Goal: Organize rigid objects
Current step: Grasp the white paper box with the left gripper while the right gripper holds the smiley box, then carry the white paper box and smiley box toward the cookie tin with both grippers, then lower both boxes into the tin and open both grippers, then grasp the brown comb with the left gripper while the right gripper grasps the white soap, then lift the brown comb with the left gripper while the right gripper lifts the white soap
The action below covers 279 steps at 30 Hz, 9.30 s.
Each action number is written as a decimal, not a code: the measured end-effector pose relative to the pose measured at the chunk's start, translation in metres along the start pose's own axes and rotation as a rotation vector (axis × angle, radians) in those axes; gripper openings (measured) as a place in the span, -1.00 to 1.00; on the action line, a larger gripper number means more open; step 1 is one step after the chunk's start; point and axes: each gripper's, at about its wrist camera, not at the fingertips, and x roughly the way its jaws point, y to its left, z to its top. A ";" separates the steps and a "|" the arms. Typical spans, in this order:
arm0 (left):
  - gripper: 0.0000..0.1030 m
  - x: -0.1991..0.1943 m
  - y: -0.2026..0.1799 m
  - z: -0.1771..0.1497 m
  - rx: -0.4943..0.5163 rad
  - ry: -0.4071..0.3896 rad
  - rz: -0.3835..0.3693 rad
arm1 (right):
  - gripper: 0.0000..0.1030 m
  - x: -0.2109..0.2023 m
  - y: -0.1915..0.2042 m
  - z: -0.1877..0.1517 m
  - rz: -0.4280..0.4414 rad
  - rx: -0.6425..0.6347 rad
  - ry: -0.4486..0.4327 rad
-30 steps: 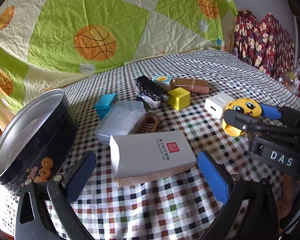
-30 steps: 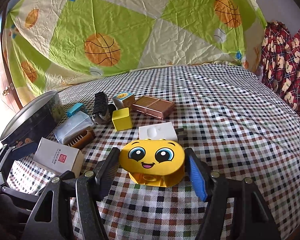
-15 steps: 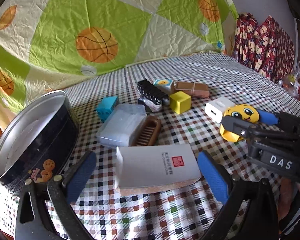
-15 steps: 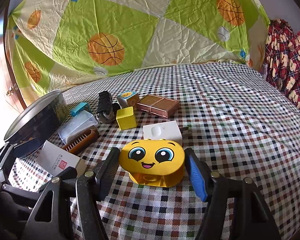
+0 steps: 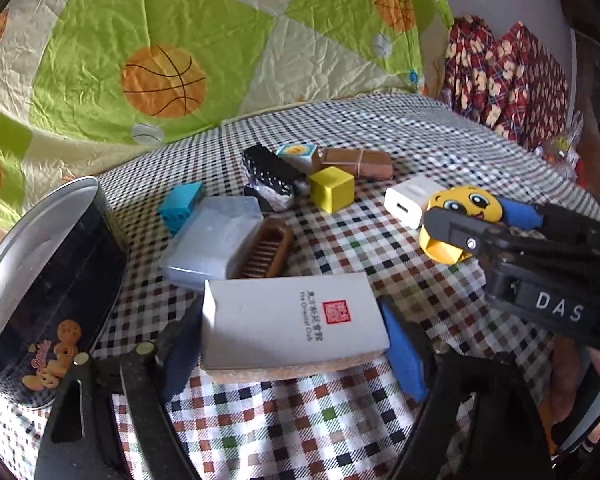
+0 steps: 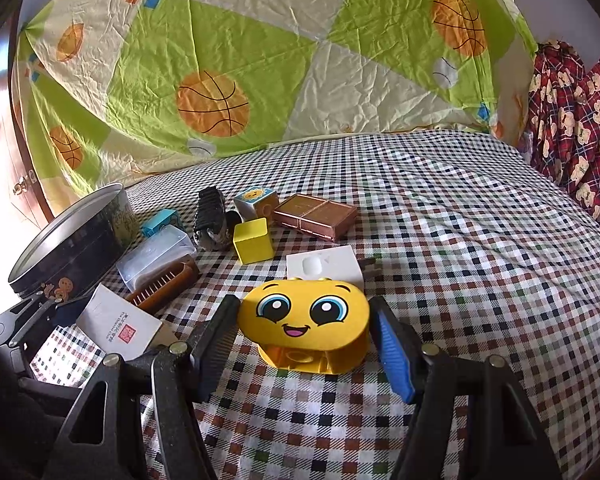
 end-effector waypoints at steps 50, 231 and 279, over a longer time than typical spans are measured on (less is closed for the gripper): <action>0.59 -0.061 0.094 -0.017 -0.218 -0.385 0.130 | 0.31 -0.004 0.081 0.012 0.036 -0.094 -0.170; 0.79 -0.020 0.060 0.021 -0.126 -0.106 0.016 | 0.68 0.025 0.000 0.038 -0.094 -0.009 0.102; -0.54 0.015 0.057 0.022 -0.125 -0.007 -0.126 | 0.28 0.046 -0.002 0.038 -0.069 -0.015 0.183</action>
